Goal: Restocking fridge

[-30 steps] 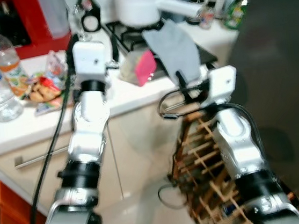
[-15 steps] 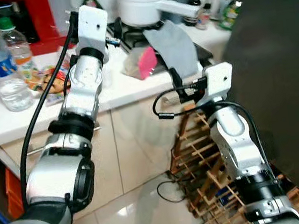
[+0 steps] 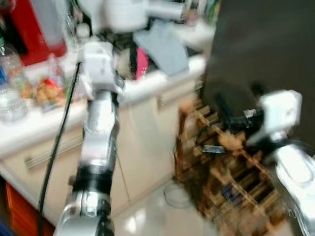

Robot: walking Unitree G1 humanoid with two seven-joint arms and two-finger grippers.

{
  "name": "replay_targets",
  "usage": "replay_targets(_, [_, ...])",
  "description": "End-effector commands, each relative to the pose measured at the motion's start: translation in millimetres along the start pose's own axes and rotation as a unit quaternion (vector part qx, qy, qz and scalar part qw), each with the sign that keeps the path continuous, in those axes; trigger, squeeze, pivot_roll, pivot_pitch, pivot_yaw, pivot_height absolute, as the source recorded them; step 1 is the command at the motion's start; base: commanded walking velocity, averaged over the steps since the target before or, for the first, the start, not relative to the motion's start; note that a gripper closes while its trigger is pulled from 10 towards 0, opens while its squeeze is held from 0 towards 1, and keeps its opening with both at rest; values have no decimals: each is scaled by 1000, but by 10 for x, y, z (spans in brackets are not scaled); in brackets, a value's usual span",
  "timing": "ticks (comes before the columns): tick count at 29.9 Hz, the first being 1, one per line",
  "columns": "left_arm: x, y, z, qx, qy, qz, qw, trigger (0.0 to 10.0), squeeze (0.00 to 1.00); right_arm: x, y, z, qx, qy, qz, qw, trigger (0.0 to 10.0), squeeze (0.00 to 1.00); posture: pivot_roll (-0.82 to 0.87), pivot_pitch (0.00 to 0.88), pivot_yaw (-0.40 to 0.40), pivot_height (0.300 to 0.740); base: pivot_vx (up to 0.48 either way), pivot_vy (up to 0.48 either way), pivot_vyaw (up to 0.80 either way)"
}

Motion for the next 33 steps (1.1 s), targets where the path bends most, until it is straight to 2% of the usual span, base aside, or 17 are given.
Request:
replay_targets(1, [-52,-83,-669,41,-34,5,999,10000,0,-62,-79,-131,26,25,-39,999,10000,0,-91,0,-61,740,0,0,0])
replay_targets(2, [-76,-264,-1026,85,-58,27,994,10000,0,-159,-172,-192,49,13,-39,998,10000,0,-72,0,-68,740,0,0,0])
replay_targets(3, [-114,-354,-1234,107,-71,34,991,10000,0,-265,-250,-218,66,-10,-20,998,10000,0,-59,0,-74,740,0,0,0])
replay_targets(4, [-114,-354,-1234,107,-71,34,991,10000,0,-265,-250,-218,66,-10,-20,998,10000,0,-59,0,-74,740,0,0,0])
replay_targets(6, [-143,-246,-1089,78,-46,28,996,10000,0,-283,-319,-163,75,-18,1,997,10000,0,-37,0,-82,740,0,0,0])
replay_targets(7, [-143,-246,-1089,78,-46,28,996,10000,0,-283,-319,-163,75,-18,1,997,10000,0,-37,0,-82,740,0,0,0])
replay_targets(8, [-114,8,-676,26,-15,33,999,10000,0,-103,-319,39,64,11,17,998,10000,0,-21,0,-91,740,0,0,0])
replay_targets(10, [-83,207,-432,-8,0,32,999,10000,0,4,-310,185,56,25,31,998,10000,0,-15,0,-91,740,0,0,0])
replay_targets(11, [-83,207,-432,-8,0,32,999,10000,0,4,-310,185,56,25,31,998,10000,0,-15,0,-91,740,0,0,0])
replay_targets(14, [-103,337,-365,-18,-11,47,999,10000,0,21,-296,321,44,17,44,998,10000,0,-6,0,-78,740,0,0,719])
replay_targets(17, [-144,283,-379,-5,-31,64,997,10000,0,-4,-373,326,53,0,59,997,10000,0,-5,0,-69,740,0,0,412])
replay_targets(22, [-184,211,-331,20,-41,74,996,10000,0,56,-431,313,59,6,58,997,10000,0,-12,0,-58,740,0,0,0])
replay_targets(24, [-130,111,-343,52,-24,88,994,10000,0,92,-449,338,60,12,59,996,10000,0,-14,0,-55,740,384,0,0])
replay_targets(25, [-130,111,-343,52,-24,88,994,10000,0,92,-449,338,60,12,59,996,10000,0,-14,0,-55,740,480,0,0])
replay_targets(27, [-40,30,-332,79,5,98,992,10000,0,118,-451,384,58,20,54,997,10000,0,-10,0,-56,740,480,0,0])
replay_targets(30, [-18,30,-298,81,15,99,992,10000,0,133,-443,421,53,25,54,997,10000,0,-9,0,-56,740,480,0,0])
replay_targets(33, [-48,97,-246,66,9,111,992,10000,0,116,-423,464,50,24,50,997,10000,0,-5,0,-63,740,480,0,752])
Point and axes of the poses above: a point about 5 cm out from each wrist's last joint towards the gripper, its own z axis pointing out of the wrist towards the gripper, its own y axis along the axis of the wrist's last joint, x = y × z, the point moved 4 cm from there along z, pointing out of the wrist towards the gripper, and after that the axes turned 2 degrees about z, right-handed, at the moved point
